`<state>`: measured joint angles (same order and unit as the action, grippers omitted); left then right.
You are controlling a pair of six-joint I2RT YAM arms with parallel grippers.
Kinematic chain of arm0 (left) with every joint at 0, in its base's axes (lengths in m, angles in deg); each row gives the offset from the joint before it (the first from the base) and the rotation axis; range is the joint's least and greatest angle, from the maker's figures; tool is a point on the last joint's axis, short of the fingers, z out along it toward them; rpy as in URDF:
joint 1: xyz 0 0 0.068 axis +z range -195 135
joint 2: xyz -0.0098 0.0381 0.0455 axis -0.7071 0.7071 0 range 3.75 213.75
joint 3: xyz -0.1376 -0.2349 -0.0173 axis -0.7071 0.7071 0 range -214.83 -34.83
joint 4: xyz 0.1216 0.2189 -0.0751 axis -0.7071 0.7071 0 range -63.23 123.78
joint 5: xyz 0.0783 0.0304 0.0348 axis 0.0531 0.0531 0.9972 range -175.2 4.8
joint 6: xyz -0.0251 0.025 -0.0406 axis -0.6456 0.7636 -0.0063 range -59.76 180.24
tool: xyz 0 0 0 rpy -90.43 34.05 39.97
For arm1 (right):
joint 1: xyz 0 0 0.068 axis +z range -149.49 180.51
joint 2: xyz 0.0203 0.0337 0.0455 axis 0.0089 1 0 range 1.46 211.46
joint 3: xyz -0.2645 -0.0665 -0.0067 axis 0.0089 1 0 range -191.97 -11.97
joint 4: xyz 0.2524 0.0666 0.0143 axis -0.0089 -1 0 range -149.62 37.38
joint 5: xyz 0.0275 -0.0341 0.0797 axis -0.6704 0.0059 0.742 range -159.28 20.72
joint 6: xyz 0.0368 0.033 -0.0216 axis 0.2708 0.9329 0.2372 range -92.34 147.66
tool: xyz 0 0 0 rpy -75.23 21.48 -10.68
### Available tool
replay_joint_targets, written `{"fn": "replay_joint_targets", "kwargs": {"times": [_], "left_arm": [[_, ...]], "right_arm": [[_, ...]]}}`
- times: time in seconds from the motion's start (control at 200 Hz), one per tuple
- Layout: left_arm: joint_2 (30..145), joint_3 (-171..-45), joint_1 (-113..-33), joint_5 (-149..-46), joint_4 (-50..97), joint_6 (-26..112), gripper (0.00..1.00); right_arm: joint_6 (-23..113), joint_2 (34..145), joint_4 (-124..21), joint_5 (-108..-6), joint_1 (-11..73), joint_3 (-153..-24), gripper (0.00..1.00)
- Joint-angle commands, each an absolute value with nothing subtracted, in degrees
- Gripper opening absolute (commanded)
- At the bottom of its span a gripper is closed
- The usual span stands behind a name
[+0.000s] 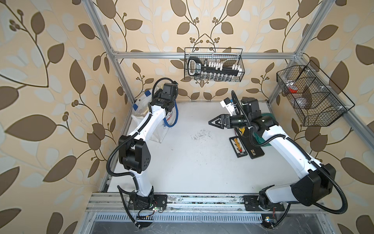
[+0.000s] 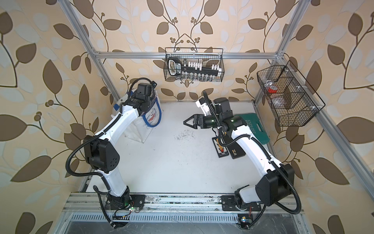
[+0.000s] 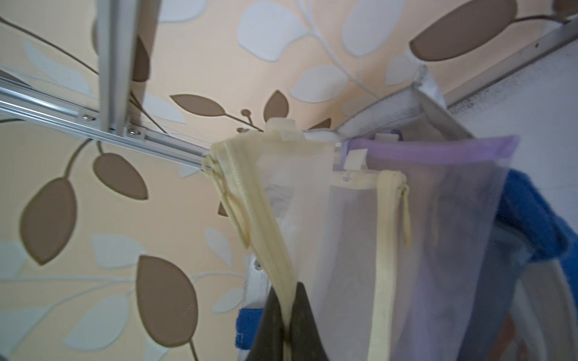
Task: Put the pencil pouch into the canvas bag
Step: Place the pencil pouch in the canvas bag.
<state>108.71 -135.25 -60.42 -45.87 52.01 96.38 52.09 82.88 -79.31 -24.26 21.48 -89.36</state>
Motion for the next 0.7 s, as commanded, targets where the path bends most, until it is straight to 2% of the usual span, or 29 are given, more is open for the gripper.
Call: {"fn": "replay_joint_targets", "kwargs": {"times": [0.0,0.105,0.27,0.44,0.595,0.695], "left_arm": [[108.62,-136.96,-60.91,-49.78,57.55,88.41,0.0],[108.32,-137.57,-60.92,-52.96,60.62,83.66,0.01],[108.28,-139.31,-60.91,-56.62,65.63,78.51,0.35],[106.89,-144.23,-60.19,-65.26,73.23,72.66,0.63],[105.36,-151.62,-58.11,-77.52,83.2,65.78,0.72],[104.04,-154.87,-55.29,-82.24,85.74,62.46,0.73]], "right_arm": [[52.27,83.03,-78.99,-23.33,21.28,-91.23,0.99],[52.35,82.58,-78.9,-23.53,21.29,-91.21,1.0],[52.31,82.33,-78.81,-23.4,21.25,-91.08,0.99],[52.33,81.62,-78.81,-23.42,21.17,-90.39,0.99],[52.36,81.13,-78.76,-23.68,21.22,-89.7,0.99],[52.47,81.0,-78.37,-23.62,21.18,-89.31,0.99]]}}
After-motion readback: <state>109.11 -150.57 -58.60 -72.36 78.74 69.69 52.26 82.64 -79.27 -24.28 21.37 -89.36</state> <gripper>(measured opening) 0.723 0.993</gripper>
